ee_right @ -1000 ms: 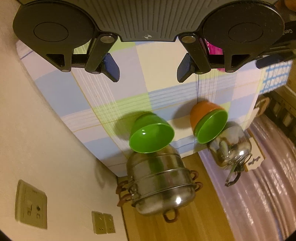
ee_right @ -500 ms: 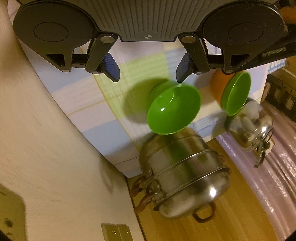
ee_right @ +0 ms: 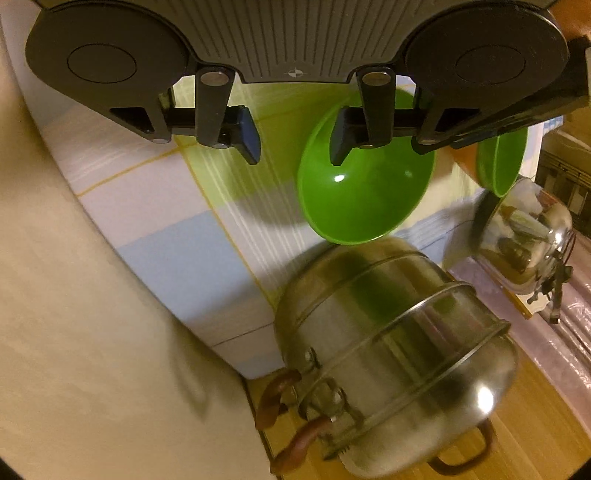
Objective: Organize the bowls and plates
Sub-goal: 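Grasp the rim of the small green bowl with the right gripper, then lift the small green bowl and carry it over the bowl stack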
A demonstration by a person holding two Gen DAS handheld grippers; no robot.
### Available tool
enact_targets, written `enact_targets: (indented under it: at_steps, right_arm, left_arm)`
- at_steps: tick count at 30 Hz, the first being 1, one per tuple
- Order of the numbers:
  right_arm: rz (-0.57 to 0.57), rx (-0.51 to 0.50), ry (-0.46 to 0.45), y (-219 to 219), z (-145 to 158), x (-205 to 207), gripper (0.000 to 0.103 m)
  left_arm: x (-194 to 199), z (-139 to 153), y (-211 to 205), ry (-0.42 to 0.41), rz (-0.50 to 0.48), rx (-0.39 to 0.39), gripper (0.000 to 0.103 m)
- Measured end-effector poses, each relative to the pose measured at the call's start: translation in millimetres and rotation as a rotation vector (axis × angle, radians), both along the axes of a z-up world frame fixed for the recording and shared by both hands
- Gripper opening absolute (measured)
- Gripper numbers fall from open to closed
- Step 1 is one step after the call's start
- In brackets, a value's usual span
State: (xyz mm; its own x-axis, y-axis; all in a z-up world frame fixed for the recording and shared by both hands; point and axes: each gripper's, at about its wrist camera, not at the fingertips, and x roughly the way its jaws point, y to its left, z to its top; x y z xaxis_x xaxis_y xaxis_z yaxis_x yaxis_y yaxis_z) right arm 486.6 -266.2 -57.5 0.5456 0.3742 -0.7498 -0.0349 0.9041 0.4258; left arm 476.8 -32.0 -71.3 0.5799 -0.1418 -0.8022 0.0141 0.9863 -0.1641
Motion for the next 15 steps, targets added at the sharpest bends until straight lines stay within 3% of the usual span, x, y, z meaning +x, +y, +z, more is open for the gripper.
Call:
enact_targets:
  at_steps: [7, 11, 15]
  right_arm:
    - [0.018, -0.022, 0.024, 8, -20, 23, 0.035]
    - [0.021, -0.016, 0.043, 10, -27, 32, 0.022]
    - [0.026, -0.019, 0.047, 12, -29, 36, 0.018]
  left_arm:
    - [16, -11, -6, -0.010, 0.015, 0.004, 0.038]
    - [22, -14, -12, -0.010, 0.016, 0.030, 0.036]
    - [29, -19, -9, 0.015, 0.031, 0.026, 0.025]
